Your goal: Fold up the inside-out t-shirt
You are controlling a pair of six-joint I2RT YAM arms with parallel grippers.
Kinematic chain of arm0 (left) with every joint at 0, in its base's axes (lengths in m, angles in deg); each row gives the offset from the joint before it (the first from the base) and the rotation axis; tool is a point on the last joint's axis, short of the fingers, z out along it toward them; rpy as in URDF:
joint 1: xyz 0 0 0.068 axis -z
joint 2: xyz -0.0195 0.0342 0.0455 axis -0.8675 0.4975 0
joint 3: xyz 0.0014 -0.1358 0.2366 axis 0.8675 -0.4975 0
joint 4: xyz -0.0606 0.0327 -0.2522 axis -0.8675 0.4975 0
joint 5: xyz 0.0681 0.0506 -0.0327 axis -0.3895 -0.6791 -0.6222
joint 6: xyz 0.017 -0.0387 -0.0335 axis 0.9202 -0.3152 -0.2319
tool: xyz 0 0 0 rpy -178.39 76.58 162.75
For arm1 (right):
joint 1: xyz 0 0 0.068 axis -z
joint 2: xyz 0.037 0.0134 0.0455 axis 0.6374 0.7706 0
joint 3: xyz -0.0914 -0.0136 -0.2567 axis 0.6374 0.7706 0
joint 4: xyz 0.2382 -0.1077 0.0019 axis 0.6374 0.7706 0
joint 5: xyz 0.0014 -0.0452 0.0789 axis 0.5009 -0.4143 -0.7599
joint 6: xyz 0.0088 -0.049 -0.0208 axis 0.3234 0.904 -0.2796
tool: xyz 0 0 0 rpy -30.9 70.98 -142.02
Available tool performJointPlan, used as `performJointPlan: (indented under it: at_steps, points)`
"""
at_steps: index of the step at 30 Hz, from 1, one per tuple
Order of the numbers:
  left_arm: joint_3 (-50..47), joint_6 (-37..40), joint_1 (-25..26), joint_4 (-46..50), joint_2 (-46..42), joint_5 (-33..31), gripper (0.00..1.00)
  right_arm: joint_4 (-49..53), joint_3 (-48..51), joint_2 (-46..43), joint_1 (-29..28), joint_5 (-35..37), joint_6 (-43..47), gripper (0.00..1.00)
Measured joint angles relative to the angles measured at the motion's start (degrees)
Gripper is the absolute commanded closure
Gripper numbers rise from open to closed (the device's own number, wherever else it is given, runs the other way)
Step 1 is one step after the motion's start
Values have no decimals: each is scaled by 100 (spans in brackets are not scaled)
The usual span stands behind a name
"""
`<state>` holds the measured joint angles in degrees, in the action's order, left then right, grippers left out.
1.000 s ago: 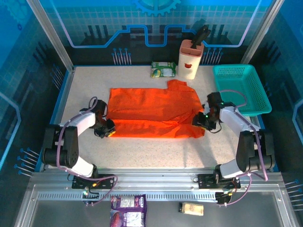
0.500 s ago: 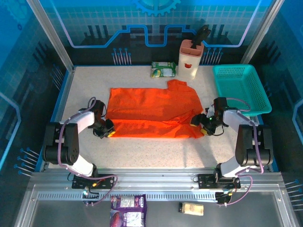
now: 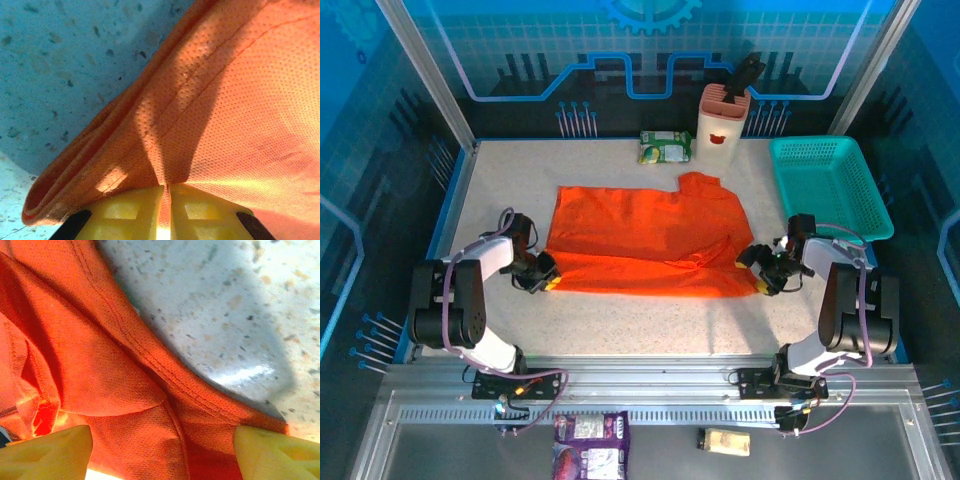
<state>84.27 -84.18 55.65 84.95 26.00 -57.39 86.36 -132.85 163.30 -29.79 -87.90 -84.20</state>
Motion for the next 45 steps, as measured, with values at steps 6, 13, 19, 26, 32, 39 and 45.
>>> performJointPlan:
  at_steps: [6,13,19,26,32,39,45]
  points:
    - [-11,-7,-44,-28,-4,122,84,603,-57,-575,-343,592,192,29]
    - [-11,-4,-55,-26,-4,146,84,1047,-774,-452,-1394,1095,977,51]
    - [-11,-2,-57,-26,-4,146,84,1207,-1222,367,-1923,1899,1255,67]
    - [-11,0,-59,-24,-11,142,84,1204,-1366,905,-1954,2524,1353,73]
    - [-11,0,-59,-22,-15,142,84,1202,-1366,1008,-1954,2640,1373,78]
    - [-11,0,-57,-2,-15,96,84,1252,-1370,916,-1954,2789,1408,100]
    - [-11,2,-57,0,-15,94,84,1401,-1532,732,-1950,2994,1414,100]
